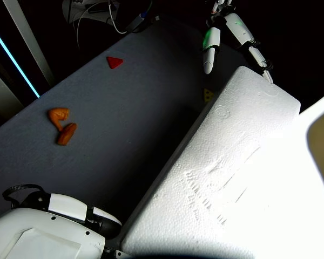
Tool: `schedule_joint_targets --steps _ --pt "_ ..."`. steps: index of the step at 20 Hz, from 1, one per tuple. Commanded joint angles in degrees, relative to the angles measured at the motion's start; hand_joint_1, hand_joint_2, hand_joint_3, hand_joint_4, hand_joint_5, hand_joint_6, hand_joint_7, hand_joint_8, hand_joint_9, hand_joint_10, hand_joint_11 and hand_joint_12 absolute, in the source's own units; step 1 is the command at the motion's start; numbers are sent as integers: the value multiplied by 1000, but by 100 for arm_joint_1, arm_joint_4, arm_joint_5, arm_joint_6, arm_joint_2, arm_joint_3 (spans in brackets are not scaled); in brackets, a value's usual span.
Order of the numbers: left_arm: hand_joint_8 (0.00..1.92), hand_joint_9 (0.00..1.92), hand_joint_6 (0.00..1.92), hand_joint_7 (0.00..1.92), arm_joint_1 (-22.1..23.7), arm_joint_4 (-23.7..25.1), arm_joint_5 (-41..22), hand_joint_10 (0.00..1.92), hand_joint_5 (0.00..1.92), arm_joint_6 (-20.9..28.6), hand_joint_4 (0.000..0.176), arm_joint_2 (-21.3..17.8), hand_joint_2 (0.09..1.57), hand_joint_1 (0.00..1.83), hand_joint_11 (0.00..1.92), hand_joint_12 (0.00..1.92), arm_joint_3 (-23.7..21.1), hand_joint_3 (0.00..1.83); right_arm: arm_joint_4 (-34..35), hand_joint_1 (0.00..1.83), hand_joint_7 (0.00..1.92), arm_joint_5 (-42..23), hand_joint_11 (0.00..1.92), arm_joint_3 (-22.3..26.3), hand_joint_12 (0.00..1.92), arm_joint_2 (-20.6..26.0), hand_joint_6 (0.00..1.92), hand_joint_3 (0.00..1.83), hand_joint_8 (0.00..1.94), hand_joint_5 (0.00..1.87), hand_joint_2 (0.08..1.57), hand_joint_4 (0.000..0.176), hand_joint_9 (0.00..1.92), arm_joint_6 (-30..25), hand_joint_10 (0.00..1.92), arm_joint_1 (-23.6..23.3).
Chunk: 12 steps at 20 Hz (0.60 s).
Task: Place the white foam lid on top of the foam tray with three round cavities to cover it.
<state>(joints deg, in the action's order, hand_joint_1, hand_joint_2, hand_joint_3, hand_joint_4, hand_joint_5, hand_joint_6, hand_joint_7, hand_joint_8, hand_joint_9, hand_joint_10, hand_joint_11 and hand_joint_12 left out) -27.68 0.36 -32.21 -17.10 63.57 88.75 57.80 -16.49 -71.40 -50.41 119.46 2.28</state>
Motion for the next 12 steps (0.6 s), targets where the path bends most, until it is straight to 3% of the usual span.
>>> schedule_joint_targets --steps 1,2,3,4,6,7,9,10,11,12 --pt "0 0 0 0 -6 -150 -701 0 0 3 47 -86 1001 472 0 552 21 0 -150 417 0 -514 0 3 0 129 0 0 0 0 1214 0 0 1 0 -83" --pt "0 0 0 0 -12 -166 -712 0 0 -9 47 -100 992 436 0 785 16 0 -152 410 0 -538 0 31 0 170 0 6 0 0 1233 0 0 1 0 -83" --pt "0 11 0 0 -1 -168 -729 4 0 -23 3 -128 990 470 0 1056 -2 0 -181 387 0 -568 0 70 0 208 0 7 0 0 1239 0 0 1 0 -82" --pt "0 1 0 0 -2 -181 -750 0 0 -45 16 -155 965 444 0 1052 -23 0 -222 341 0 -608 0 128 0 265 0 3 0 0 1232 0 0 1 0 -83" --pt "0 0 0 0 -29 -194 -858 0 0 -48 36 -230 967 427 0 760 -95 0 -324 328 0 -666 0 280 0 406 0 0 0 0 1218 0 0 1 0 -93" --pt "0 0 0 0 -35 -196 -918 0 0 -53 16 -269 977 368 0 736 -139 4 -382 330 0 -678 0 342 0 456 0 0 0 0 1216 0 0 1 0 -117" --pt "0 0 0 0 -57 -196 -1051 0 0 -53 20 -343 992 377 0 441 -224 2 -433 305 0 -687 31 464 14 548 0 1 0 0 1224 0 0 -11 0 -147" --pt "0 0 0 0 -72 -196 -1121 0 0 -53 24 -385 993 344 0 556 -267 1 -656 294 0 -689 64 521 34 583 0 0 0 0 1218 0 0 -195 0 -148" --pt "0 0 0 0 -86 -195 -1205 0 0 -54 32 -433 986 337 0 630 -324 0 -936 282 0 -693 12 606 372 637 0 3 0 0 1206 0 0 -446 0 -148" --pt "0 0 0 0 -91 -184 -1239 0 0 -56 40 -452 985 334 0 644 -347 0 -1131 251 0 -693 2 649 74 667 0 0 0 0 1238 0 0 -622 0 -148"
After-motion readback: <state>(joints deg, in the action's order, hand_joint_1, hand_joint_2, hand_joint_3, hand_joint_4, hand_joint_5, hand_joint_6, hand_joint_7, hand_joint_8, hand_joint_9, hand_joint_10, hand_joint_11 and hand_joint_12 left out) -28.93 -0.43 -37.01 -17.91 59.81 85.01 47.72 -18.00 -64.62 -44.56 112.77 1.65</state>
